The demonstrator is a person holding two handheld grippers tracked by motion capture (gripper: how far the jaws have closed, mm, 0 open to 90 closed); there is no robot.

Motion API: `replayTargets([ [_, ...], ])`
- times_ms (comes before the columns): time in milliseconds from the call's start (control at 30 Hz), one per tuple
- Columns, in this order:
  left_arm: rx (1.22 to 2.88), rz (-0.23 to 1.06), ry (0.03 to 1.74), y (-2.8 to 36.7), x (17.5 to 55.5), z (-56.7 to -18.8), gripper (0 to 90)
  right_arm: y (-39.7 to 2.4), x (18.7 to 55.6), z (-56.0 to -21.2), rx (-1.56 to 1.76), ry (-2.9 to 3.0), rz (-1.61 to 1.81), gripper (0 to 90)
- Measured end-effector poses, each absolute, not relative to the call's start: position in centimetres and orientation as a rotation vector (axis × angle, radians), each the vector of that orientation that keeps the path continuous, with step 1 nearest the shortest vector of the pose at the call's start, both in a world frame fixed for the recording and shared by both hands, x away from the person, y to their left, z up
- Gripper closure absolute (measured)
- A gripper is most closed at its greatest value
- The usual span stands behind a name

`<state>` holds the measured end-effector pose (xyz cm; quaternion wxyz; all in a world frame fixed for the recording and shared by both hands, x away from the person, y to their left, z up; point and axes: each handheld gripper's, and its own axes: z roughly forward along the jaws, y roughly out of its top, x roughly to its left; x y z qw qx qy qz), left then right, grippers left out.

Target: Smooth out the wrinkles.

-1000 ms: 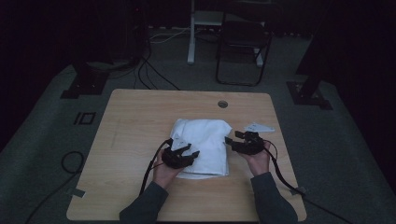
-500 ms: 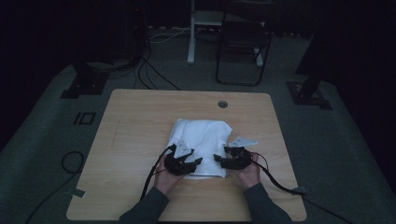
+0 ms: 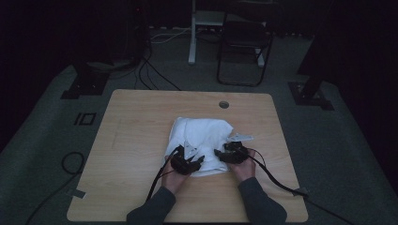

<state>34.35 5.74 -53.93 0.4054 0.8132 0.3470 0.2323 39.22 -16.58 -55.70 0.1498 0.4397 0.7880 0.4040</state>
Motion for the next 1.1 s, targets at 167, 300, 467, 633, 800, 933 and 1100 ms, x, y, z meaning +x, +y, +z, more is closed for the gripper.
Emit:
replayTargets([
  [167,2.039,0.619,0.932,6.1,36.5,-53.8,53.7,-15.8,41.0,-55.2,1.251,2.248,1.146,42.3],
  [300,2.028,0.586,0.944,6.9,38.2,-53.5,53.9,-16.4,41.5,-54.3,1.283,2.192,1.192,39.2],
  [467,1.954,0.542,0.937,8.3,37.3,-51.7,49.9,-18.2,39.5,-54.1,1.260,2.185,1.183,37.2],
  [633,1.925,0.568,0.875,10.8,33.9,-50.1,45.5,-20.6,37.0,-55.1,1.270,2.208,1.116,36.2],
  [800,1.916,0.633,0.939,14.2,32.0,-50.8,44.5,-22.4,35.4,-56.2,1.288,2.220,1.039,35.5],
  [933,1.890,0.641,1.015,16.3,31.8,-51.4,44.4,-23.2,35.2,-56.4,1.336,2.184,1.057,35.5],
  [1100,1.874,0.664,1.102,18.7,31.6,-51.9,43.8,-24.0,35.0,-56.8,1.353,2.156,1.056,35.4],
])
